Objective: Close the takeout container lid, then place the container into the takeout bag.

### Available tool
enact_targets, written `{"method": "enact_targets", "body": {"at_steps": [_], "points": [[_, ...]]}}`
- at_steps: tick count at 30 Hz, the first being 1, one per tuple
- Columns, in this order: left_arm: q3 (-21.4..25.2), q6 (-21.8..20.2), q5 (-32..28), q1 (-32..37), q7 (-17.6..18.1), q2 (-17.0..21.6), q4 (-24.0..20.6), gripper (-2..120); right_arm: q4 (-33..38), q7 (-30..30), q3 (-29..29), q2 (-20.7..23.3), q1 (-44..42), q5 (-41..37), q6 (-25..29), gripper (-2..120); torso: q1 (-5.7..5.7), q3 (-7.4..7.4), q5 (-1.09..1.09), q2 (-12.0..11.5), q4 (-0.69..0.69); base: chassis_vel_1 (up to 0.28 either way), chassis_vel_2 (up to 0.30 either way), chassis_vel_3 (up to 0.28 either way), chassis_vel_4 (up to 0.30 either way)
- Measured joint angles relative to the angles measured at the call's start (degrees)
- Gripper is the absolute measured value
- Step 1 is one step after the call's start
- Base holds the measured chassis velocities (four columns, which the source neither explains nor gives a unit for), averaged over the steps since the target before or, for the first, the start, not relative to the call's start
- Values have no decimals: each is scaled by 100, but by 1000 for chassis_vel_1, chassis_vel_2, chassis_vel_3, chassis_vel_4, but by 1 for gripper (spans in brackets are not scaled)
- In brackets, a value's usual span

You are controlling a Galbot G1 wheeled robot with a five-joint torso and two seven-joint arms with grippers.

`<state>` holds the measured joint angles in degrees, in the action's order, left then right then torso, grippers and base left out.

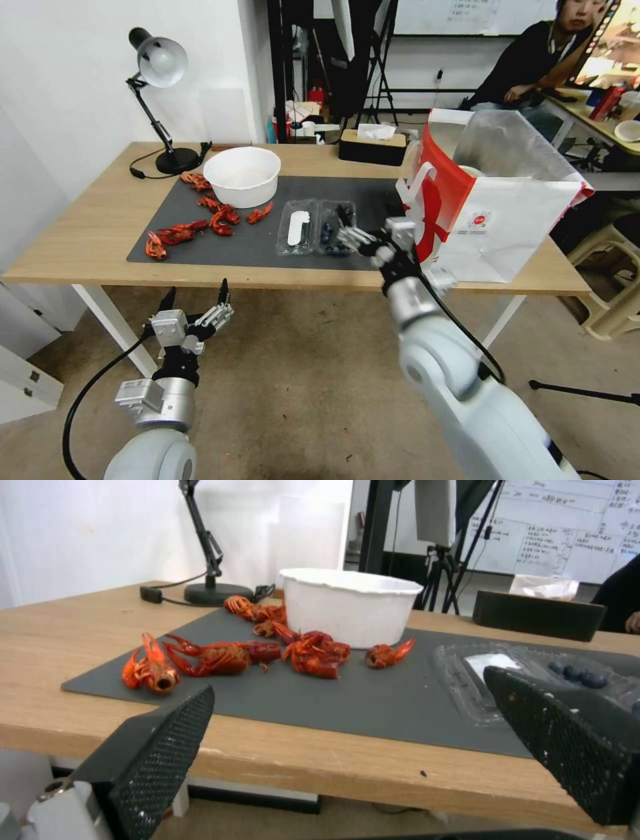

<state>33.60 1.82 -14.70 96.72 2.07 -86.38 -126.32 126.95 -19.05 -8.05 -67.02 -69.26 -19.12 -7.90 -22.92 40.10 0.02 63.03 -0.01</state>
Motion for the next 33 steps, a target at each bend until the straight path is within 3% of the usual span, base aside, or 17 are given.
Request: {"method": "enact_targets", "body": {"at_steps": [5,9,11,15,33], "points": [[-6,-1,-5,7,8,19,-18,100,892,-72,-579,161,-1155,469,170,100,1,0,-2,0,1,0,0,0,0],[-7,-1,-15,8,14,30,-19,100,1174,-145,-797,167,-1684,731,309,100,1,-1,-2,0,1,0,0,0,0],[-16,-1,-44,6,18,56,-19,100,1305,-193,-996,113,-2407,1273,762,100,1,0,-1,0,1,0,0,0,0],[-26,-3,-100,-10,26,93,-3,100,1332,-291,-1051,58,-3091,1573,1106,100,1,-1,-2,0,-1,0,0,0,0],[-31,23,-142,-33,58,162,70,100,733,-493,-773,-174,-3374,1727,1553,100,1,0,-2,-1,1,0,0,0,0]]}}
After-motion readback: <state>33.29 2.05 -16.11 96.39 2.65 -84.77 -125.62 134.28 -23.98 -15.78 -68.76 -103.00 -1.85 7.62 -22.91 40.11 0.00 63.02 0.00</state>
